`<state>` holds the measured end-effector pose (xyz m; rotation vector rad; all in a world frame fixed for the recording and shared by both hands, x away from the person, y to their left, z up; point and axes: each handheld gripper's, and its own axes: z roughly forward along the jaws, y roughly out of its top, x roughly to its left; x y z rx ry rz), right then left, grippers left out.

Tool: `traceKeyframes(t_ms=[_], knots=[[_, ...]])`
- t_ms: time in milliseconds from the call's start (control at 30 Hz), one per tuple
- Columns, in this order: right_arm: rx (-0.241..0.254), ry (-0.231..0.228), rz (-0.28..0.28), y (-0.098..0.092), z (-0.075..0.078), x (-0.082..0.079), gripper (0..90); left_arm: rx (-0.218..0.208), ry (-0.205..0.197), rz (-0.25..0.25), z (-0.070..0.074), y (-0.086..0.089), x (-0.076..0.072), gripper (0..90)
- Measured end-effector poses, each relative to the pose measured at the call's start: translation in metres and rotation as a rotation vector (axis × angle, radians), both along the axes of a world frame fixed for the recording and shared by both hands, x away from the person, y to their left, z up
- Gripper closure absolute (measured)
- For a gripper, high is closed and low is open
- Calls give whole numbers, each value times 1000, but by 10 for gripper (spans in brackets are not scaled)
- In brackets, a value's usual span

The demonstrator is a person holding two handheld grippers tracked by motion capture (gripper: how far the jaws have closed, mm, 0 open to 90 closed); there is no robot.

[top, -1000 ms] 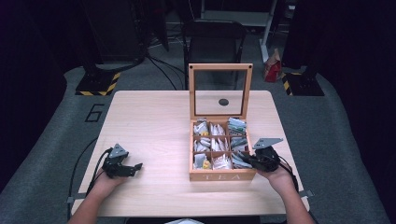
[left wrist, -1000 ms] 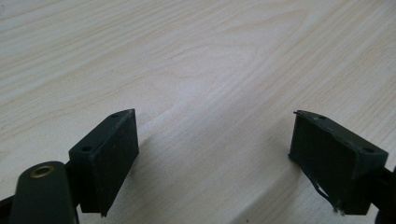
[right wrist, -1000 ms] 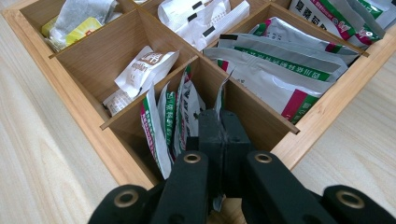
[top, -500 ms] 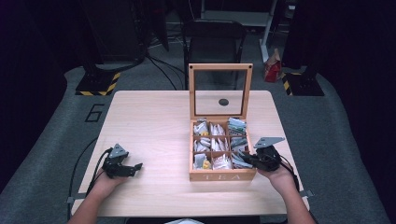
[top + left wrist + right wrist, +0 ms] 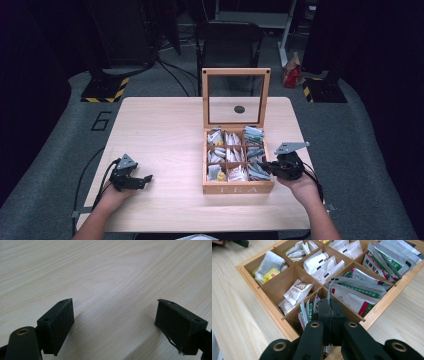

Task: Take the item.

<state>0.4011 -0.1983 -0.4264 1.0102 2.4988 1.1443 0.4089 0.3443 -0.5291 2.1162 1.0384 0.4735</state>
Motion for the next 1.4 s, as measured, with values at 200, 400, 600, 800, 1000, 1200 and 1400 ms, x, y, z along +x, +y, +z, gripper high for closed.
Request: traceKeyframes(t_ms=[200, 400, 600, 800, 1000, 1200, 1400], knots=[[1, 0, -2, -2, 7, 0, 895, -2, 1, 2, 0, 0, 0, 148], [26, 5, -5, -4, 23, 0, 895, -2, 1, 2, 0, 0, 0, 148], [41, -6, 3, -5, 35, 2, 895, -2, 0, 1, 0, 0, 0, 149], [54, -6, 10, -5, 45, 3, 895, 0, -1, 1, 0, 0, 0, 149], [59, -16, 10, -6, 52, 3, 895, -2, 1, 1, 0, 0, 0, 149], [59, -26, 8, -9, 54, 3, 895, -2, 1, 1, 0, 0, 0, 149], [68, -29, -14, -16, 51, 4, 895, -3, 1, 2, 0, 0, 0, 148]])
